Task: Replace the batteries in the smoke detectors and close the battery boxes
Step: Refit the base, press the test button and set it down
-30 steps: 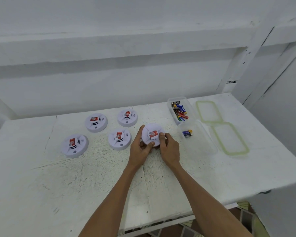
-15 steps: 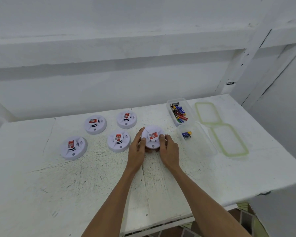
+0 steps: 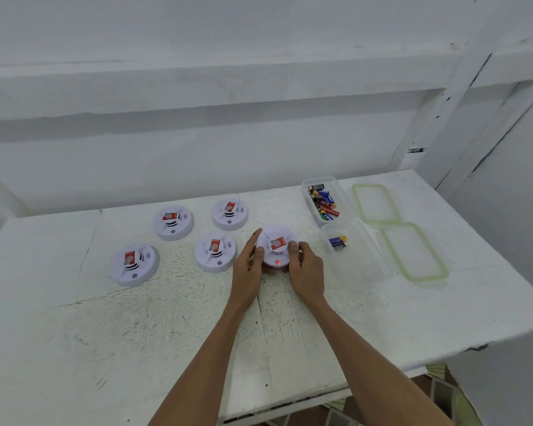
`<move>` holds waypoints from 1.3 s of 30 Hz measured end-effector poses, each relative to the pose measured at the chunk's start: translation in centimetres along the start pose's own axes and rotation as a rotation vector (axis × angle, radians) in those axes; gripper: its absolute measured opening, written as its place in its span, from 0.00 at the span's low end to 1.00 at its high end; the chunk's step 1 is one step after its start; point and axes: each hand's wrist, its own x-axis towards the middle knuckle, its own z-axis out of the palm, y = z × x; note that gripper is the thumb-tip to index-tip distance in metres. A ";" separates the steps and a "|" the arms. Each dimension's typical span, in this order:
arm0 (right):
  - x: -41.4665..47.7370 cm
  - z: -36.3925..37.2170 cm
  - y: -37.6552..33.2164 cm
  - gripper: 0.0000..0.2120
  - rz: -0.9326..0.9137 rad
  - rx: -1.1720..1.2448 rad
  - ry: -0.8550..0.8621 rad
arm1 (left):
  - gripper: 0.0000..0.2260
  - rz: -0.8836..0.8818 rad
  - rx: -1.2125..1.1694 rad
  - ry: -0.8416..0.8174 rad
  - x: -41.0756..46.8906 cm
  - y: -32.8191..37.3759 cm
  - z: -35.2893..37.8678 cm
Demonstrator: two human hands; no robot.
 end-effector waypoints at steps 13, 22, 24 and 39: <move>-0.1 0.1 -0.2 0.16 0.018 -0.009 0.003 | 0.19 0.009 -0.035 0.015 -0.2 0.3 0.0; -0.1 0.1 -0.2 0.16 0.011 -0.025 0.007 | 0.19 0.005 -0.066 0.019 -0.3 0.4 -0.1; -0.1 0.2 -0.1 0.16 0.009 -0.032 0.008 | 0.19 0.006 -0.067 0.021 -0.3 0.4 -0.1; 0.0 0.3 -0.1 0.17 0.002 -0.049 0.012 | 0.19 -0.006 -0.052 0.036 -0.4 0.5 -0.1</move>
